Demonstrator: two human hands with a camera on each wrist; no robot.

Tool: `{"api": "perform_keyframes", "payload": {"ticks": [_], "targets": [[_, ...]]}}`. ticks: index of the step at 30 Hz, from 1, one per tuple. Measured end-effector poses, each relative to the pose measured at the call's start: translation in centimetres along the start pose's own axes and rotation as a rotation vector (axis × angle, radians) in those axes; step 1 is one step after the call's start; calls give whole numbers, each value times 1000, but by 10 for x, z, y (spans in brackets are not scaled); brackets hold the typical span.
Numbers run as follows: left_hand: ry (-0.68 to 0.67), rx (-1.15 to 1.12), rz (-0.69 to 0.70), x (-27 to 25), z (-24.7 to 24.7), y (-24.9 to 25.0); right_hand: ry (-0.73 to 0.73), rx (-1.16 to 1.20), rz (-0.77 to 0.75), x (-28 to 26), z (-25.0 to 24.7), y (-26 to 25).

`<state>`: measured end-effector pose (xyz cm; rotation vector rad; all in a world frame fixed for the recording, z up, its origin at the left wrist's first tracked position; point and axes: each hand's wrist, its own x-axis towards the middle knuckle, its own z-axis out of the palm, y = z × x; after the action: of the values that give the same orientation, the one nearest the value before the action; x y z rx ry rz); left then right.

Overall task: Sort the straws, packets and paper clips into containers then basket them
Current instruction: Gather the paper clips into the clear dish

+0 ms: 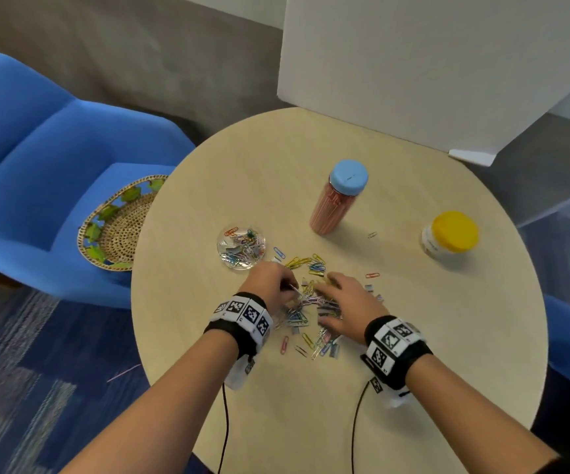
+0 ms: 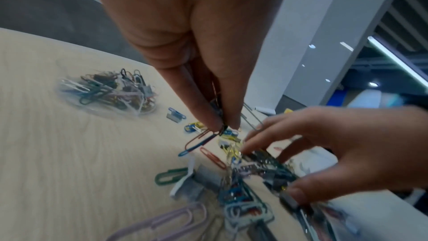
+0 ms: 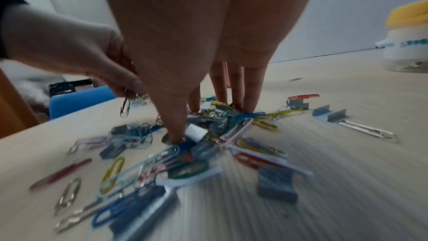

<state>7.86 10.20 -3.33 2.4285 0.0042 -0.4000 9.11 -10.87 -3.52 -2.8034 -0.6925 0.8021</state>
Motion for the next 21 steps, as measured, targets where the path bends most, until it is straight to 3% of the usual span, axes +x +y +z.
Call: {"api": "perform_keyframes", "payload": {"ticks": [3, 9, 15, 19, 21], "targets": [[88, -66, -24, -1, -9, -4, 47, -68, -18, 3, 4, -5], [261, -180, -22, -2, -38, -25, 195, 13, 26, 15, 6, -12], [449, -256, -69, 5, -69, -48, 319, 338, 175, 14, -3, -13], [441, -227, -107, 15, -75, -64, 373, 635, 296, 11, -13, -15], [416, -210, -120, 18, -74, -69, 382, 759, 286, 11, -20, -17]]}}
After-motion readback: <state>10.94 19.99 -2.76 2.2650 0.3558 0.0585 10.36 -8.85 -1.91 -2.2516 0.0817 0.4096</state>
